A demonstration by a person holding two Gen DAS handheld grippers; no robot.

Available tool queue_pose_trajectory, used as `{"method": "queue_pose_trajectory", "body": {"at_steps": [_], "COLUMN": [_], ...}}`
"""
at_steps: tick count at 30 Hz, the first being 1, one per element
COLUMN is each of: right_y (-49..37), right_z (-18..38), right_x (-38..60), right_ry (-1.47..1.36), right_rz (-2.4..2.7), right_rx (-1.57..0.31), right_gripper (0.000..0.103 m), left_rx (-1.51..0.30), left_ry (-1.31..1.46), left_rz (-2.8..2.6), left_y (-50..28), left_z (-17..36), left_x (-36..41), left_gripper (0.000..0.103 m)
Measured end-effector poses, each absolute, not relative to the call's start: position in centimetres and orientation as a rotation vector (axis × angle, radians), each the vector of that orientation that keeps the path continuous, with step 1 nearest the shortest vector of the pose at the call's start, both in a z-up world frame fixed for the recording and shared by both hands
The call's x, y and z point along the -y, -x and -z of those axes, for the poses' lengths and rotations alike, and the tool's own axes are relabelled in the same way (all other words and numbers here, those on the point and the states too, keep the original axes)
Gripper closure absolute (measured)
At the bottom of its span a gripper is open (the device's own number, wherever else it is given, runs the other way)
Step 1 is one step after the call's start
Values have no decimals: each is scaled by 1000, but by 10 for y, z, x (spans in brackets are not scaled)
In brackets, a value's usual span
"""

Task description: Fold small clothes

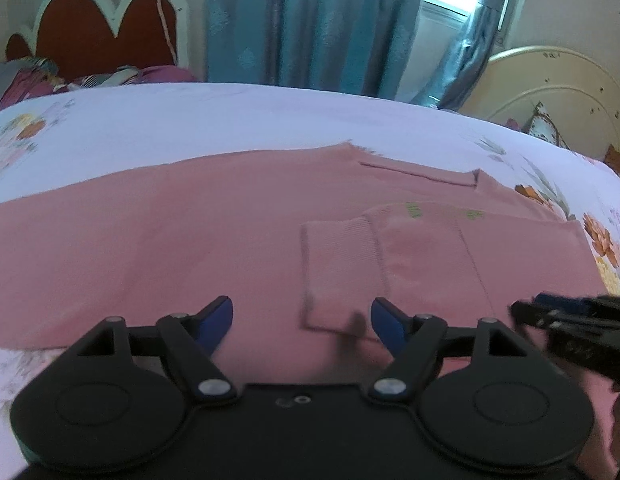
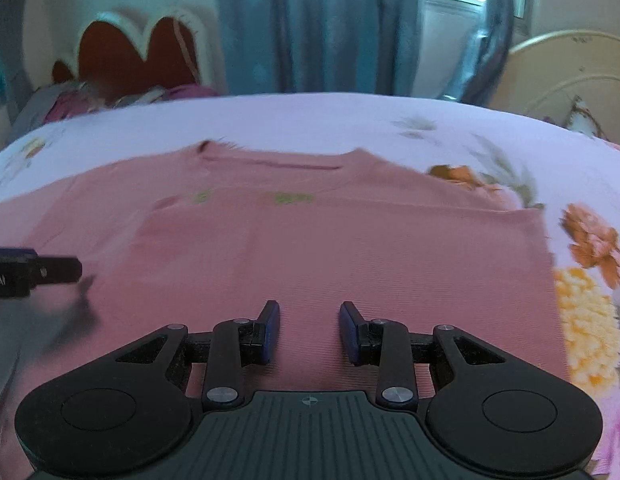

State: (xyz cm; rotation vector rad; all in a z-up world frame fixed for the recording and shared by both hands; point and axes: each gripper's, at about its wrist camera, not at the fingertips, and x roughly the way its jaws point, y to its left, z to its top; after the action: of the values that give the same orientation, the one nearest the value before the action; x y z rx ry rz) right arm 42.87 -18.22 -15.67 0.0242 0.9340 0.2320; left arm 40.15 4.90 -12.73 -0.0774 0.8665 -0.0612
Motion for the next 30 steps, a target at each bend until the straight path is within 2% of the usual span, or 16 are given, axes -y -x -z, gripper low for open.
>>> {"method": "queue_pose_trajectory", "body": {"at_steps": [4, 9, 20, 30], "right_y": [-429, -428, -437, -443], "right_z": [156, 144, 155, 152], "right_x": [161, 139, 65, 54], "right_ry": [81, -11, 10, -46], "right_rz": [-205, -277, -327, -307], "right_rx": [-928, -893, -933, -955], "right_gripper": [70, 70, 70, 70], "left_rx": [-867, -857, -867, -857], "left_ry": [93, 129, 284, 388], "left_rz": [35, -33, -223, -351], "left_y": [-393, -381, -352, -339], "left_z": [124, 122, 129, 136], "left_x": [-74, -117, -227, -304], "left_gripper": [28, 28, 28, 28]}}
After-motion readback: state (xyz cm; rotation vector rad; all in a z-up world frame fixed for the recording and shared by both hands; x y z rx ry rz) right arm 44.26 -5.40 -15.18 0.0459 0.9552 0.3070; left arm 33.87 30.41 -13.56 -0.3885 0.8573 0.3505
